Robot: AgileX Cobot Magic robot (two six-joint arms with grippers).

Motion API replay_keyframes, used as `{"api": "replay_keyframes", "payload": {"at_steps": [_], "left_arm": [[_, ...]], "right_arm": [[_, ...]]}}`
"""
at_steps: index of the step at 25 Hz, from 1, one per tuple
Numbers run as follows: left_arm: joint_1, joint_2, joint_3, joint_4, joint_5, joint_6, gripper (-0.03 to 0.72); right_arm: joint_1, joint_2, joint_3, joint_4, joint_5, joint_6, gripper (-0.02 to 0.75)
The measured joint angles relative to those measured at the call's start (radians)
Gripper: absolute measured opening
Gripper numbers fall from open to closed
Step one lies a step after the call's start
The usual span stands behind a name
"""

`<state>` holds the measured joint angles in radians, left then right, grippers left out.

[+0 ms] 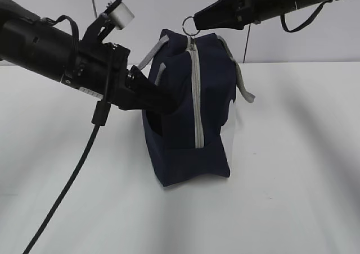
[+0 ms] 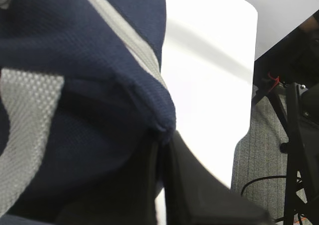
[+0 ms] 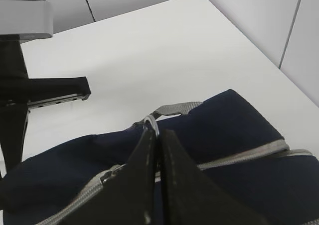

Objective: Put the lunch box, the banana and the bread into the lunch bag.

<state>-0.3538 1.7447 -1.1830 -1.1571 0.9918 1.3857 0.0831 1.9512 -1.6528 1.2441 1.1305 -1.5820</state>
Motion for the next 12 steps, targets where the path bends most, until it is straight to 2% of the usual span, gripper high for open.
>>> {"api": "replay_keyframes", "payload": {"at_steps": [12], "left_arm": [[0.001, 0.000, 0.000, 0.018, 0.048, -0.004, 0.005]], "right_arm": [[0.000, 0.042, -0.016, 0.007, -0.122, 0.007, 0.000]]}}
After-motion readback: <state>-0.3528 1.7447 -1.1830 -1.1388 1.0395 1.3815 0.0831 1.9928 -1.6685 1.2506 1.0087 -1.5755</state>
